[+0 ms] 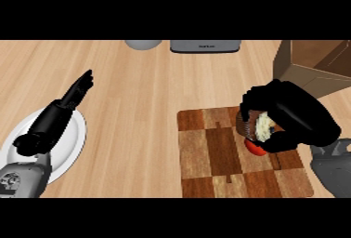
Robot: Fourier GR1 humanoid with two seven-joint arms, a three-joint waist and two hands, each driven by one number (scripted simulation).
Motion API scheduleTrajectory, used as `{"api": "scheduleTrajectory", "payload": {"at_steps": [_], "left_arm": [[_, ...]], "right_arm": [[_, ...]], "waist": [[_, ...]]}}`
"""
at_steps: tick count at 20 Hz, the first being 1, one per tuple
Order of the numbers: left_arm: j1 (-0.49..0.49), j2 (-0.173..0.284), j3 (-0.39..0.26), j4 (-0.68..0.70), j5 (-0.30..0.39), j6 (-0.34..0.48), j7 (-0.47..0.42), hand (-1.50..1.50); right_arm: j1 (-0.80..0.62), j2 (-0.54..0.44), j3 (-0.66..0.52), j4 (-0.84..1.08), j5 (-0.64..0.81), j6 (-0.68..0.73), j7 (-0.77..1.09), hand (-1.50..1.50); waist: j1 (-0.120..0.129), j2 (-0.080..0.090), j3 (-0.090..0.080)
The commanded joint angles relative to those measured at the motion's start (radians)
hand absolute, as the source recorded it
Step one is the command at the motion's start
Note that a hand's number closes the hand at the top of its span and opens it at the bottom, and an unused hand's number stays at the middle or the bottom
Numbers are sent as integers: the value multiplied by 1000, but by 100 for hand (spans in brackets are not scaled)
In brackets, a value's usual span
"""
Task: Pick the cupcake from the cutting board and place it in the cardboard box
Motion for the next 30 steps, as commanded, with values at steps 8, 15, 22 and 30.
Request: {"api": "scheduleTrajectory", "payload": {"at_steps": [8, 15, 22, 30], "left_arm": [[-24, -16, -9, -32, -7, -16, 37, 0], [-49, -63, -30, 10, -34, -8, 2, 0], [-91, -36, 2, 13, -6, -45, 33, 0], [-52, -86, -49, 13, -58, -11, 0, 0]], "right_arm": [[-196, -1, -369, 316, -173, 19, 141, 150], [-424, -37, -371, 712, -30, -47, 20, 150], [-472, -154, -299, 1017, 64, 116, -92, 150], [-572, -219, -202, 1277, 203, 209, -250, 150]], "waist": [[30, 8, 0], [53, 16, 0], [72, 25, 1], [86, 31, 1]]}}
